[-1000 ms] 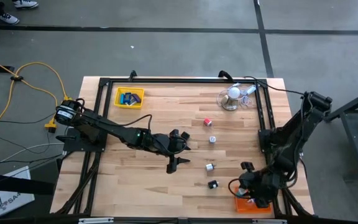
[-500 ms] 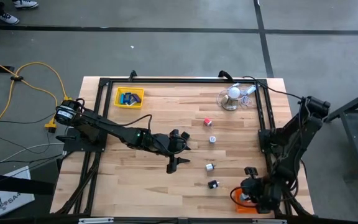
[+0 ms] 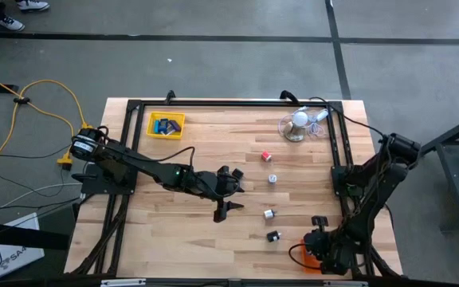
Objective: Pick & Place Office items
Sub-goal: Put the bottom blue charger adapter into the orange bin
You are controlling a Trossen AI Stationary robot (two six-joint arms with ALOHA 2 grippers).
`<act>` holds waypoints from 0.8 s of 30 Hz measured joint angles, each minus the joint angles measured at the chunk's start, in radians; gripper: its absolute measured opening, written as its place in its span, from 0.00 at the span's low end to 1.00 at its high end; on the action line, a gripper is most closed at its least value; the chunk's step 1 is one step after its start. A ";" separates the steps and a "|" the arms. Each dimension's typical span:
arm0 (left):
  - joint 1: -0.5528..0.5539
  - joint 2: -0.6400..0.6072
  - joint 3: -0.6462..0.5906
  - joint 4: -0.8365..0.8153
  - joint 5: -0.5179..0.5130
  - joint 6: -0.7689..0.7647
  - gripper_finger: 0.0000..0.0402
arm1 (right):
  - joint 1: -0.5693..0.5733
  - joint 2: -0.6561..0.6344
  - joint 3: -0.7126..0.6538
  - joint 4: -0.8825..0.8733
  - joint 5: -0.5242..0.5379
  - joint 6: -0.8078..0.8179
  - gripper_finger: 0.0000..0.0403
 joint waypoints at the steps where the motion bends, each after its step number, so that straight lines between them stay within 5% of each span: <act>1: 0.000 0.000 0.000 0.000 0.000 0.000 0.60 | 0.000 0.008 0.000 0.000 0.000 0.000 0.32; 24: 0.000 0.000 0.000 0.000 0.000 0.001 0.60 | 0.000 0.038 0.000 0.030 -0.007 -0.007 0.34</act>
